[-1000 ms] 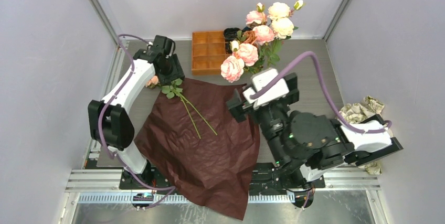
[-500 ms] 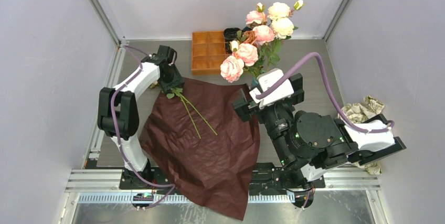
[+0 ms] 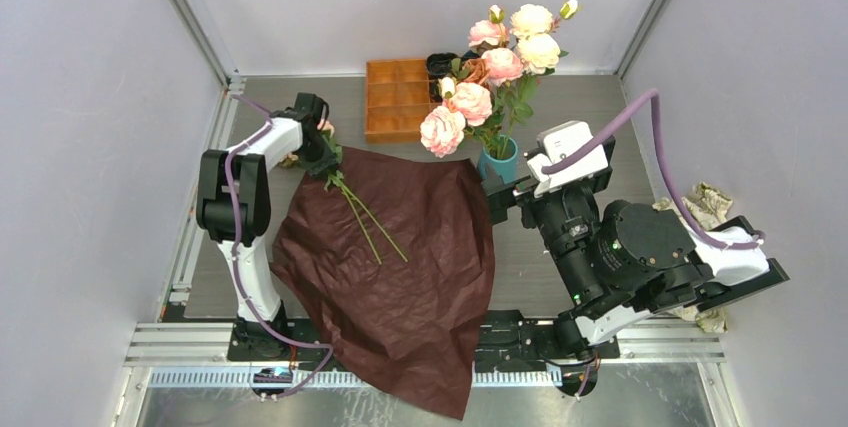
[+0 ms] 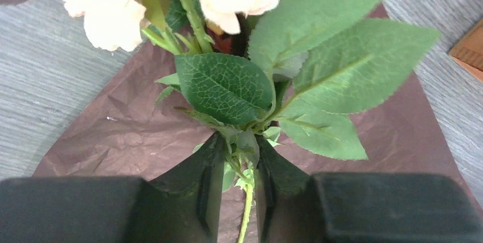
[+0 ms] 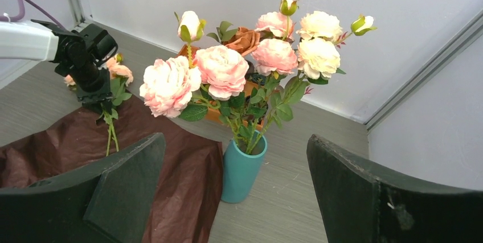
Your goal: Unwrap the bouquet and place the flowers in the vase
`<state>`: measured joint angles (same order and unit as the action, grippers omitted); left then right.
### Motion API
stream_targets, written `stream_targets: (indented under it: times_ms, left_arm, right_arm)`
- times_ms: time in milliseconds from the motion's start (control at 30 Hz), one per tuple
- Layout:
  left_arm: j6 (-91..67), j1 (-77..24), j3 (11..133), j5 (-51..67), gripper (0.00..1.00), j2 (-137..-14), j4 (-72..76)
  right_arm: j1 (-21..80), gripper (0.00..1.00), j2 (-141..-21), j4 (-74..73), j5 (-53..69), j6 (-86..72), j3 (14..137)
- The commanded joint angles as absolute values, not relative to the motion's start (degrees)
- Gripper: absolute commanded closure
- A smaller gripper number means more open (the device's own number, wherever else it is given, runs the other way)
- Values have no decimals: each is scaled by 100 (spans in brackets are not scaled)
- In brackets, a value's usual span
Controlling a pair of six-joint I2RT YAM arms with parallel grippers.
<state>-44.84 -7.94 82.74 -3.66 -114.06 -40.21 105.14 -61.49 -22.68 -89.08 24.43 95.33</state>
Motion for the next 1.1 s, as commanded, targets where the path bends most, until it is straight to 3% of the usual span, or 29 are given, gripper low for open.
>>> stream_targets:
  times_ms: [0,133,267,533,767,1067]
  left_arm:
    - [-4515,-767,8395,-362,80,-11310,-3757]
    - [-4533,-780,8181,-281,92,-11008,-3602]
    - [-4451,-943,8014,-224,96,-10541,-3555]
    - [-4424,-1841,7720,-470,95,-9317,-3641]
    - [-4677,-2805,7103,-807,94,-9098,-3237]
    - [-4466,-3170,6979,-1496,96,-8464,-2850]
  right_arm:
    - [10526,1,-6043,-2057,-10341,2275,9494]
    - [10522,0,-6011,-2059,-10278,2204,9451]
    - [10524,0,-6025,-2055,-10238,2145,9431]
    - [10522,0,-6056,-2070,-10349,2152,9421]
    - [10525,1,-6063,-2069,-10520,2153,9404]
    - [10522,1,-6118,-2054,-10678,2173,9351]
